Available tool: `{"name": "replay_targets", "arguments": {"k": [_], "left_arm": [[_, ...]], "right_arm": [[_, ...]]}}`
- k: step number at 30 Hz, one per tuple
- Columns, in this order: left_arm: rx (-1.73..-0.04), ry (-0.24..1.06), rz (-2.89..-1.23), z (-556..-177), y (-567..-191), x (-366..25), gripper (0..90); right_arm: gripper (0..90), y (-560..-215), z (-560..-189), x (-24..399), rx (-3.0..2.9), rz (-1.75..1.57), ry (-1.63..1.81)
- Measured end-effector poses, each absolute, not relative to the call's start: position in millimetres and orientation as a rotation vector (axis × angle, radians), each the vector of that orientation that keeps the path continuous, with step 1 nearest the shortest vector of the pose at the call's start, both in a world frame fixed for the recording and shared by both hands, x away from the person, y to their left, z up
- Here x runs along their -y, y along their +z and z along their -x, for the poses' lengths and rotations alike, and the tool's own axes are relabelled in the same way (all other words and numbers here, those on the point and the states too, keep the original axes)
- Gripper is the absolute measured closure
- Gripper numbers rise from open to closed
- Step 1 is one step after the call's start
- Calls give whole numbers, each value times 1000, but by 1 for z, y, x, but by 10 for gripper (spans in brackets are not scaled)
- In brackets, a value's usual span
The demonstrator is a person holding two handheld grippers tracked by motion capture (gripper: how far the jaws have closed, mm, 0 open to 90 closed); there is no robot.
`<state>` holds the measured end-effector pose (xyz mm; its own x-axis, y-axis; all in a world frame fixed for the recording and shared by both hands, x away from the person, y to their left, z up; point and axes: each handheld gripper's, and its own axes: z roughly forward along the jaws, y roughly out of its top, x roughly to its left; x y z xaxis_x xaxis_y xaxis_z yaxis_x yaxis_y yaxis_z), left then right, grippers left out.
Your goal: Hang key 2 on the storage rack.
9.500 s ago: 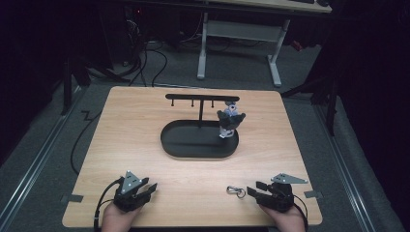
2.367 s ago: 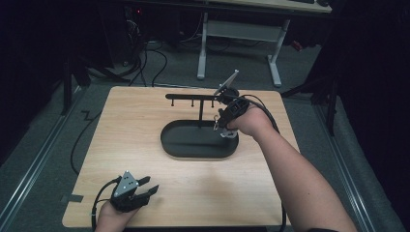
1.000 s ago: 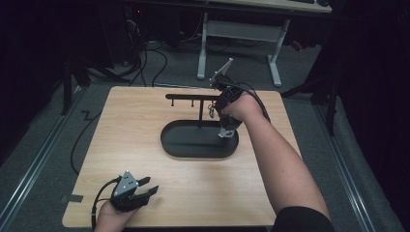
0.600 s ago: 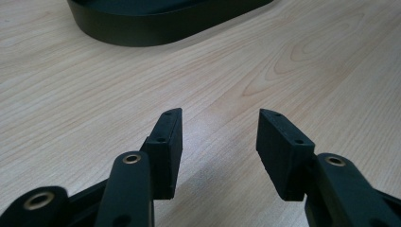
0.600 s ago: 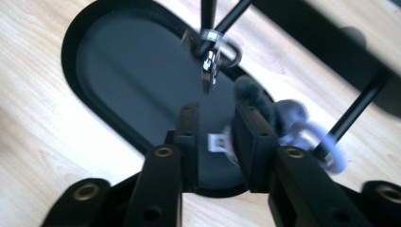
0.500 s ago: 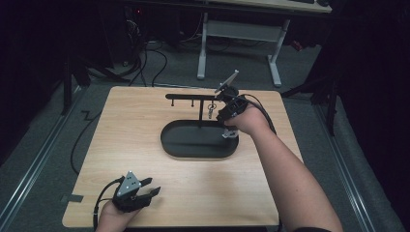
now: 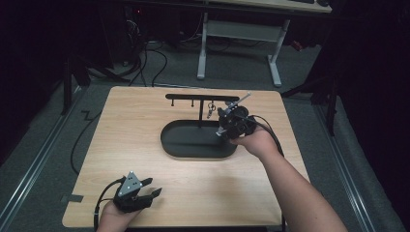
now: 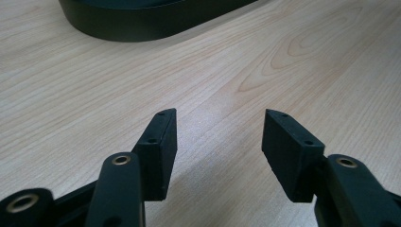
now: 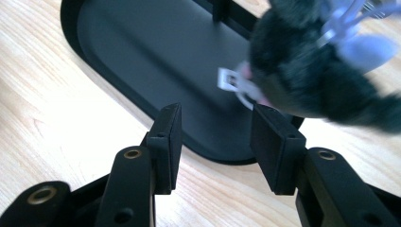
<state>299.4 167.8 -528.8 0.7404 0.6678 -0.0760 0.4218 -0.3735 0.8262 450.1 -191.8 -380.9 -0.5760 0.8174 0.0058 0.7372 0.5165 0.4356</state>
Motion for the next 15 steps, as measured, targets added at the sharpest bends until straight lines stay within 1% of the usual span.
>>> {"name": "replay_targets", "arguments": {"k": [15], "left_arm": [[-814, 325, -2020, -297, -528, -165, 452]], "right_arm": [[502, -432, -395, 230, -2478, -1337, 736]]}}
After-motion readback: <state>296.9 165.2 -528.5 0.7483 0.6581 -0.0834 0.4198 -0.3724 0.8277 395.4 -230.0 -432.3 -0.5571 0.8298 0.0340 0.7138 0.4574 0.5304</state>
